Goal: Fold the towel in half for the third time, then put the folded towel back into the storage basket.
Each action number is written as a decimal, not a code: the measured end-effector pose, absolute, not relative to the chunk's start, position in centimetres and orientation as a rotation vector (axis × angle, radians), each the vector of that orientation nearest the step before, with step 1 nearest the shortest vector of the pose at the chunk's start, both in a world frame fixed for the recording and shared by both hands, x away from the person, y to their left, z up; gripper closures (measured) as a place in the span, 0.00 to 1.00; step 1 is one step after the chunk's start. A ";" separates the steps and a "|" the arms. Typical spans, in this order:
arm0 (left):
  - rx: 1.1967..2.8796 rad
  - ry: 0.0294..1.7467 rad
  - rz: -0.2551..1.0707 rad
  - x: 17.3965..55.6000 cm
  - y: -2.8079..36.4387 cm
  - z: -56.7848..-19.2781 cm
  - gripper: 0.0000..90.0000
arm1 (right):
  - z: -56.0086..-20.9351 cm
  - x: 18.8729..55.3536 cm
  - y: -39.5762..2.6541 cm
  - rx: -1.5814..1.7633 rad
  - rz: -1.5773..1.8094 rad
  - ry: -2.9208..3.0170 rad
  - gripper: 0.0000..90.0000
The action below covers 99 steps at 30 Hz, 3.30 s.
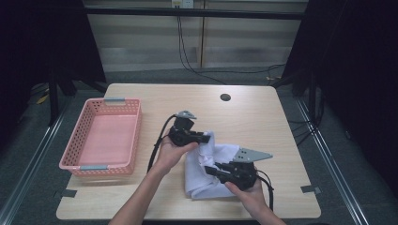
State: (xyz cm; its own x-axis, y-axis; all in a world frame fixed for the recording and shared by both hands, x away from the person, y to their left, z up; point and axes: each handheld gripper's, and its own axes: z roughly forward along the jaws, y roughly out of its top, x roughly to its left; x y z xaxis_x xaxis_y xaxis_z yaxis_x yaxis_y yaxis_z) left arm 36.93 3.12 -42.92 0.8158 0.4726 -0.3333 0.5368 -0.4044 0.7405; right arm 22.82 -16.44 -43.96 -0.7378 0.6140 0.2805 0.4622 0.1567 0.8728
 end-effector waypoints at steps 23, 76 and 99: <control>2.095 0.662 -0.049 33.3 2.8 -43.4 0.54 | -44.3 25.6 -23.2 1.254 1.300 2.169 0.32; 2.327 0.616 -0.060 25.4 7.1 -49.1 0.57 | -50.0 34.2 -22.7 1.237 1.130 2.536 0.38; 2.269 0.597 -0.135 26.0 7.7 -47.6 0.84 | -48.8 34.3 -22.8 1.271 1.262 2.576 0.76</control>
